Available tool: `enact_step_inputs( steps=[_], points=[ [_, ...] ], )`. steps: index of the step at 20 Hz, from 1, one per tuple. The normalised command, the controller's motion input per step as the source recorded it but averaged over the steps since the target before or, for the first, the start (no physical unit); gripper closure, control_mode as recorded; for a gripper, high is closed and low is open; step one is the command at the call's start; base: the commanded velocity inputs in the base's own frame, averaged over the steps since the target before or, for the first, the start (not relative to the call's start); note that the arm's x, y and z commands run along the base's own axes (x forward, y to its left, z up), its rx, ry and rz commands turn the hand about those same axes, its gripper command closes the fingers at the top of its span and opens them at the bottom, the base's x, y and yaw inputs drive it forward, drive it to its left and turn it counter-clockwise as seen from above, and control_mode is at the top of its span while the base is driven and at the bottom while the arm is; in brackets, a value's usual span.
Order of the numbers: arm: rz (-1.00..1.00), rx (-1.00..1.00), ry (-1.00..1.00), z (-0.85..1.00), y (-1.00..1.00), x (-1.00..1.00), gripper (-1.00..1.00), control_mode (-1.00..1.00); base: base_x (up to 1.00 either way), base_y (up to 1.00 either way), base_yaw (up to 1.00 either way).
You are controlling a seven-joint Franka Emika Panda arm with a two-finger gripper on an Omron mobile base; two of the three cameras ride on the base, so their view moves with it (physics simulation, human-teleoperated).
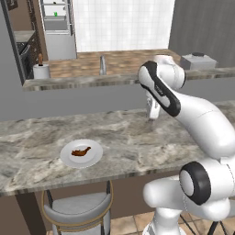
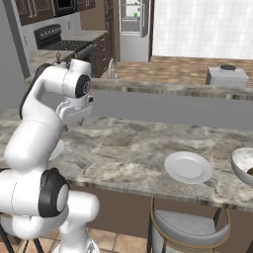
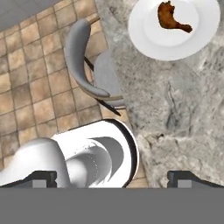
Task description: Pick the chicken drumstick and squash from their plates and place them in the bowl. Then put the bowl in the fridge.
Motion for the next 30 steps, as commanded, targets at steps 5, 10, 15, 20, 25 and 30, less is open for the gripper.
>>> enact_step_inputs(
  steps=[5,10,15,20,25,30],
  points=[
    [0.23,0.08,-0.13,0.0,0.43,-0.01,-1.0,-1.0,0.0,0.0,0.0],
    [0.08,0.01,-0.19,-0.05,0.41,-0.06,-1.0,-1.0,0.0,0.0,0.0],
    [0.0,0.0,-0.15,-0.08,0.39,-0.03,-1.0,-1.0,0.0,0.0,0.0],
    [-0.05,0.1,-0.05,-0.1,0.38,0.0,-1.0,-1.0,0.0,0.0,0.0],
    [-0.11,0.06,-0.01,-0.11,0.42,0.01,-1.0,-1.0,0.0,0.0,0.0],
    [-0.15,0.02,0.0,-0.1,0.45,0.09,-1.0,-1.0,0.0,0.0,0.0]
  ],
)
